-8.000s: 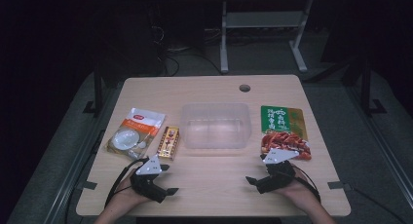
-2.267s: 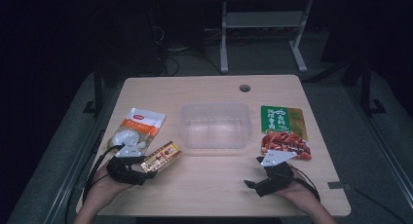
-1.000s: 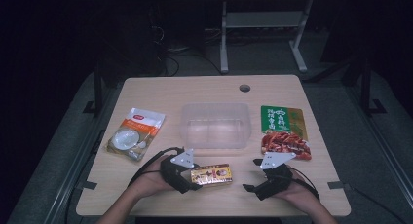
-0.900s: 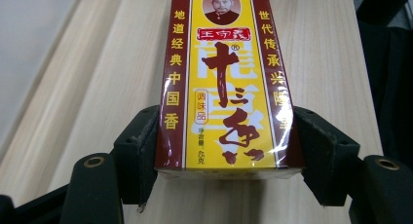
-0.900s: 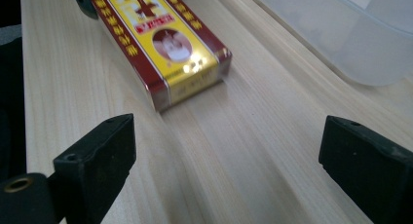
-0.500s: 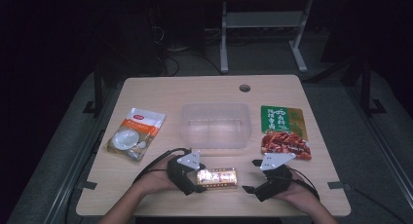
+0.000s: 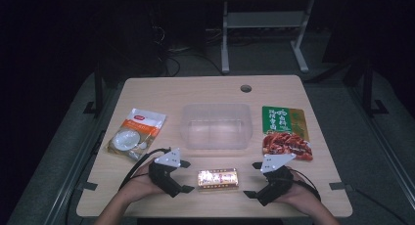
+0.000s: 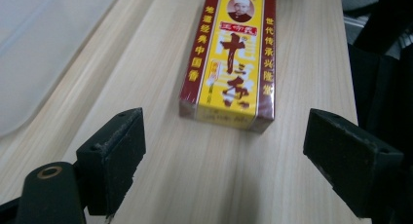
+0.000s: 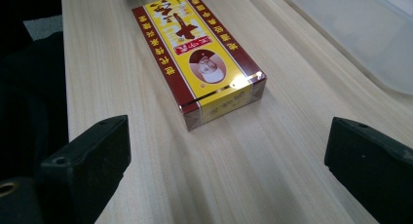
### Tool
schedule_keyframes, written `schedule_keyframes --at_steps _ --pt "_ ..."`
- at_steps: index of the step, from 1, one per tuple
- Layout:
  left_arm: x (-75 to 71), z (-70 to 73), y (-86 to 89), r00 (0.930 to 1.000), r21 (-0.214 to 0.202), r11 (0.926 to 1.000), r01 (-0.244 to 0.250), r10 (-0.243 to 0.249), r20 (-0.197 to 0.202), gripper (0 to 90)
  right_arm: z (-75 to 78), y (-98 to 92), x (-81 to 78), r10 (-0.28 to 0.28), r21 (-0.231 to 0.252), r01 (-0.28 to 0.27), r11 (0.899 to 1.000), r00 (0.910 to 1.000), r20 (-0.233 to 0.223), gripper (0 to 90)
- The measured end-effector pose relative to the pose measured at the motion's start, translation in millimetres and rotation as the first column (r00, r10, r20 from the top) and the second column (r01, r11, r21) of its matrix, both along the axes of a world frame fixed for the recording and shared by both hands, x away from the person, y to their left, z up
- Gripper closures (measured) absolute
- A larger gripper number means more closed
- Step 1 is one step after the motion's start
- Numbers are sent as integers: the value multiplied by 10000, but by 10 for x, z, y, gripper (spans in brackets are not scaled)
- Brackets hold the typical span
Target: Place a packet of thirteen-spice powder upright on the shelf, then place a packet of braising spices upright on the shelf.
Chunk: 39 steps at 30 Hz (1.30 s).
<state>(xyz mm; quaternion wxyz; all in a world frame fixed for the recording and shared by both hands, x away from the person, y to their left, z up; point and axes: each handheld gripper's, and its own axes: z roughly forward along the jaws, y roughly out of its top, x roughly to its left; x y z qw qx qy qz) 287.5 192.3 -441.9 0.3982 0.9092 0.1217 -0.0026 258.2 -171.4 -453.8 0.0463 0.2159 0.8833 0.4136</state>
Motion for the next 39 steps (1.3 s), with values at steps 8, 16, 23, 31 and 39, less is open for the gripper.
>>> schedule_keyframes --at_steps 8,16,23,31,39 --pt "-150 -39 274 9926 -848 9894 -1178 1149 -381 135 45 112 40 648 -267 -649 9975 9979 -41 26" --pt "-273 -59 341 9868 -388 9868 -1572 1554 -461 133 69 314 181 1767 -428 -1756 9835 9840 235 41" --pt "-257 -66 304 9905 -470 9898 -1347 1332 -345 131 30 568 339 2753 -847 -2729 9583 9612 172 60" --pt "-243 -85 323 9920 -497 9909 -1250 1239 -255 132 -102 628 447 3225 -1265 -3200 9389 9466 -9 154" --pt "-241 -101 306 9934 -472 9925 -1131 1120 -247 134 -170 611 407 3466 -1418 -3380 9304 9372 401 282"
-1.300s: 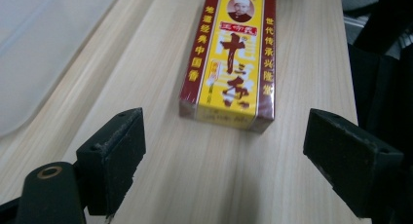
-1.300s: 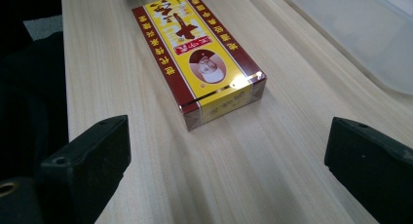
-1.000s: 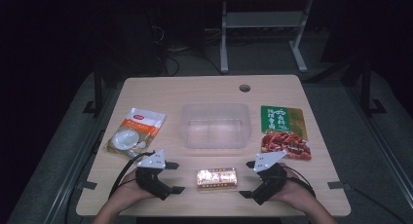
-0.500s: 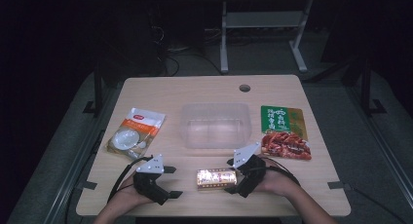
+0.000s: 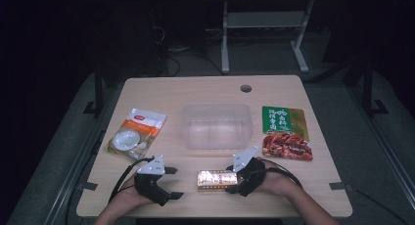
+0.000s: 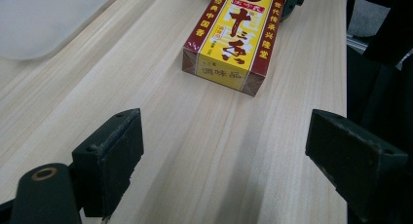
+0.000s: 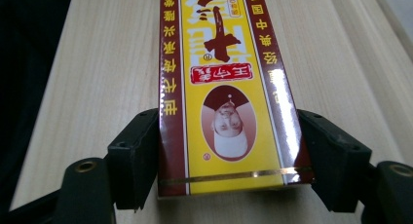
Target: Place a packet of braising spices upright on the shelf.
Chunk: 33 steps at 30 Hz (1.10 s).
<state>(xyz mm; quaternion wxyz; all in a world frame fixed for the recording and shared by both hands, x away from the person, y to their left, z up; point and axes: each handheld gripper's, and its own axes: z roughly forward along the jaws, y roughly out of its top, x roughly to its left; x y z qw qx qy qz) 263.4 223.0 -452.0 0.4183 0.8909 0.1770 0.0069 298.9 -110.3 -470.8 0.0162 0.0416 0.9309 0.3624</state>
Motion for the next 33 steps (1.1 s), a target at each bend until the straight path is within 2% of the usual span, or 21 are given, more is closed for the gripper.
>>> schedule_keyframes --at_steps 1,8,10,11,13,16,17,18,20,21,22,23,24,26,27,28,29,30,31,32,33 --pt "3 -6 -1 10000 -14 10000 -14 14 -2 133 -3 -2 -18 81 51 -82 10000 9998 163 305" --pt "12 20 -5 9999 -111 9999 -57 56 -89 133 7 16 -43 -13 4 13 10000 9999 167 318" --pt "8 34 -10 10000 -143 9999 21 -22 -81 131 13 17 -45 -59 -32 60 10000 10000 59 318" --pt "11 37 -19 9999 -154 9999 74 -75 -71 128 32 -3 -25 -122 27 123 9999 9994 -309 319" --pt "15 37 -25 9999 -172 9998 84 -86 -115 127 58 -35 -10 -195 69 197 9998 9993 -308 319" --pt "33 53 -35 9998 -293 9994 186 -183 105 127 100 -74 -1 -283 299 295 9991 9988 -412 319" --pt "40 64 -35 9997 -372 9991 216 -211 158 127 151 -116 7 -290 522 318 9981 9982 -526 319" --pt "50 95 -34 9990 -568 9978 344 -327 298 127 178 -133 6 -294 642 331 9974 9979 -579 319" --pt "55 117 -33 9986 -670 9968 433 -410 348 127 205 -151 -2 -335 699 385 9968 9969 -718 319" --pt "59 161 -47 9978 -910 9944 543 -507 416 127 253 -175 -2 -268 996 340 9945 9970 -729 319" --pt "59 161 -47 9978 -910 9944 543 -507 416 127 253 -175 -2 -268 996 340 9945 9970 -729 319" --pt "67 189 -56 9967 -991 9927 694 -647 499 127 282 -186 -10 -325 1121 421 9928 9958 -858 319" --pt "89 247 -81 9943 -1184 9891 880 -801 702 127 331 -219 -6 -261 1506 386 9878 9961 -839 320" --pt "102 280 -95 9937 -1301 9870 945 -855 730 127 359 -234 -18 -280 1673 436 9849 9951 -947 320" --pt "129 342 -126 9921 -1570 9819 1058 -936 830 127 414 -261 -37 -239 1993 423 9790 9953 -941 320" --pt "129 342 -126 9921 -1570 9819 1058 -936 830 127 414 -261 -37 -239 1993 423 9790 9953 -941 320" --pt "141 373 -142 9912 -1669 9796 1122 -986 879 127 476 -278 -60 -196 2225 383 9742 9961 -858 320" --pt "151 405 -162 9896 -1731 9772 1231 -1079 947 127 476 -278 -60 -196 2225 383 9742 9961 -858 320" --pt "168 475 -206 9866 -1808 9733 1413 -1234 1069 127 535 -289 -80 -138 2539 352 9666 9962 -855 319" --pt "168 475 -206 9866 -1808 9733 1413 -1234 1069 127 535 -289 -80 -138 2539 352 9666 9962 -855 319" --pt "188 545 -253 9832 -1994 9667 1606 -1389 1187 127 582 -292 -86 -30 2909 238 9565 9974 -720 320"
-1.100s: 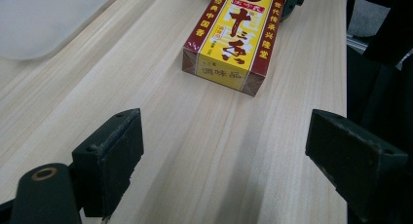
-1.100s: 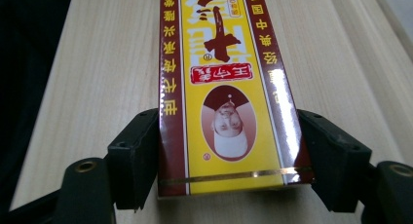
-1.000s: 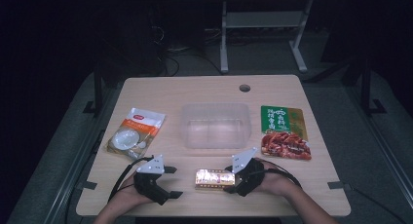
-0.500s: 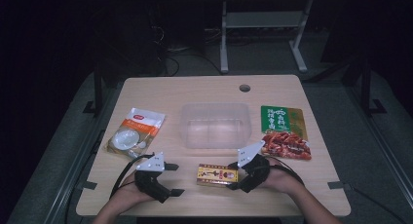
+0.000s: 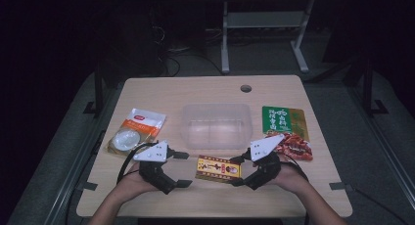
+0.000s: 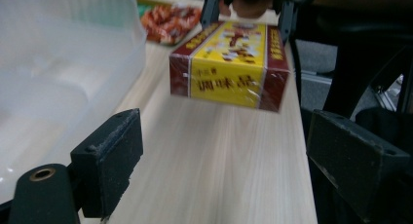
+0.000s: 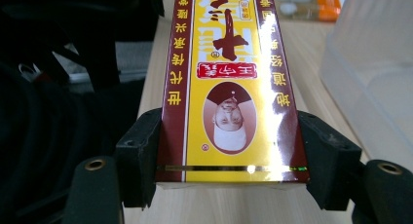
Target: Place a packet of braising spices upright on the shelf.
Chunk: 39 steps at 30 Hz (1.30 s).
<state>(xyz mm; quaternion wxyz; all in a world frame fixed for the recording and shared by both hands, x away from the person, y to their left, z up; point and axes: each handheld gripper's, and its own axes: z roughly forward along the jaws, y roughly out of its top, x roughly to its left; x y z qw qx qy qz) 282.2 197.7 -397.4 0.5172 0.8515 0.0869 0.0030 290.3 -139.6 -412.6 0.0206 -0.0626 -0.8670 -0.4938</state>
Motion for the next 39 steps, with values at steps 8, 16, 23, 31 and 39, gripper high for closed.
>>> schedule_keyframes --at_steps 8,16,23,31,39 --pt "107 187 -201 9946 -265 9948 980 -970 357 127 126 -7 -42 85 812 -98 9966 9998 155 319" --pt "93 225 -340 9860 -292 9866 1607 -1592 493 135 155 2 -58 182 1037 -204 9944 9996 225 319" --pt "80 228 -337 9847 -473 9849 1666 -1636 607 190 160 14 -68 206 1026 -230 9945 9995 246 319" --pt "82 216 -348 9853 -558 9848 1642 -1611 564 225 168 18 -66 263 1180 -288 9926 9994 230 319" --pt "73 205 -355 9841 -554 9838 1706 -1672 598 266 163 30 -69 275 1185 -304 9925 9993 265 319"
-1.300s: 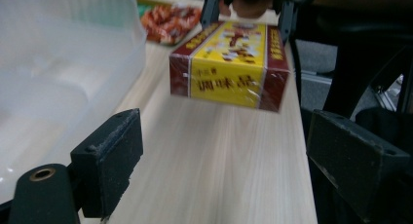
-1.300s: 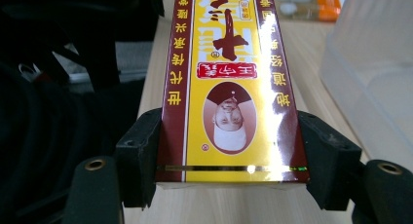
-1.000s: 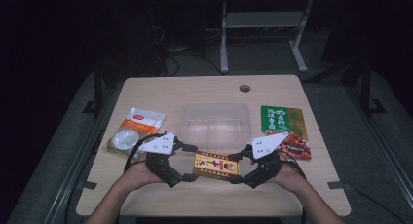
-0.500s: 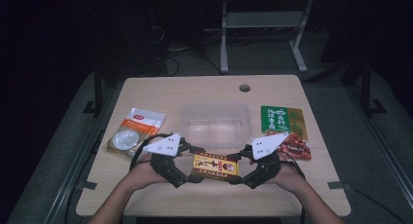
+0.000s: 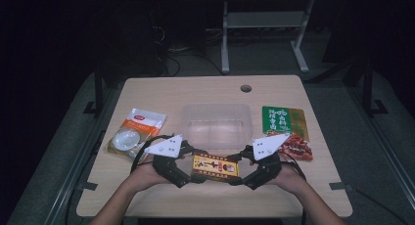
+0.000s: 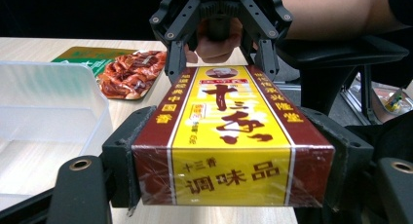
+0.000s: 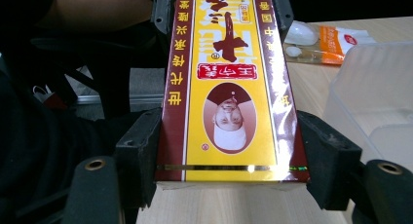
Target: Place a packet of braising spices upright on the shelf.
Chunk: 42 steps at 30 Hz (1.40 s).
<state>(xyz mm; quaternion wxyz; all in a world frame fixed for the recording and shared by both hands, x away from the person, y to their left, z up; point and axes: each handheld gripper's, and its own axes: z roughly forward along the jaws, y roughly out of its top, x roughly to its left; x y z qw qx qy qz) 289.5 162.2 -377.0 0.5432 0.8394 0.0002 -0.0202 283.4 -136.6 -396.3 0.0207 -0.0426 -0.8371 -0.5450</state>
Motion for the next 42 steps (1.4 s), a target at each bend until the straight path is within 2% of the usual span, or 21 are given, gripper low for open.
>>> schedule_keyframes --at_steps 6,12,22,23,24,25,27,29,32,36,37,38,40,41,42 --pt "12 6 15 10000 -79 10000 42 -42 -24 293 0 4 -4 18 37 -18 10000 10000 25 318" --pt "29 -2 30 9996 -110 9999 128 -131 -246 310 -13 18 -4 64 -14 -64 10000 9999 133 315" --pt "45 19 30 9988 5 9999 149 -149 -457 313 -22 28 2 39 -11 -39 10000 10000 -61 303" --pt "49 15 30 9987 47 9999 123 -120 -500 313 -21 25 5 -60 -99 59 9999 10000 -66 260" --pt "49 15 30 9987 47 9999 123 -120 -500 314 -21 25 5 -60 -99 59 9999 10000 -66 260" --pt "59 15 32 9987 49 9999 110 -107 -494 313 -25 5 11 -269 -168 267 9995 9996 -106 211" --pt "65 17 34 9986 59 9999 98 -94 -526 314 -26 -9 13 -395 -221 392 9990 9991 -121 188" --pt "93 37 34 9988 211 9998 24 -14 -483 313 -42 -74 4 -864 -212 861 9961 9961 -158 141" --pt "118 61 33 9990 262 9997 -7 19 -452 313 -64 -119 -13 -1123 -405 1121 9929 9937 -39 137" --pt "190 114 44 9992 384 9992 -112 127 -392 313 -141 -225 -95 -1892 -1108 1879 9759 9819 -12 142" --pt "231 127 55 9985 393 9990 -230 250 -495 313 -162 -238 -116 -2132 -1292 2111 9689 9770 -26 143" --pt "231 127 55 9985 393 9990 -230 250 -495 313 -162 -238 -116 -2132 -1292 2111 9689 9770 -26 143" --pt "311 150 71 9979 560 9980 -296 327 -553 313 -255 -270 -191 -2455 -1852 2395 9531 9693 -97 145" --pt "311 150 71 9979 560 9980 -296 327 -553 313 -255 -270 -191 -2455 -1852 2395 9531 9693 -97 145" --pt "337 158 74 9978 604 9977 -322 356 -552 313 -335 -281 -219 -2662 -2354 2567 9374 9639 -89 145"
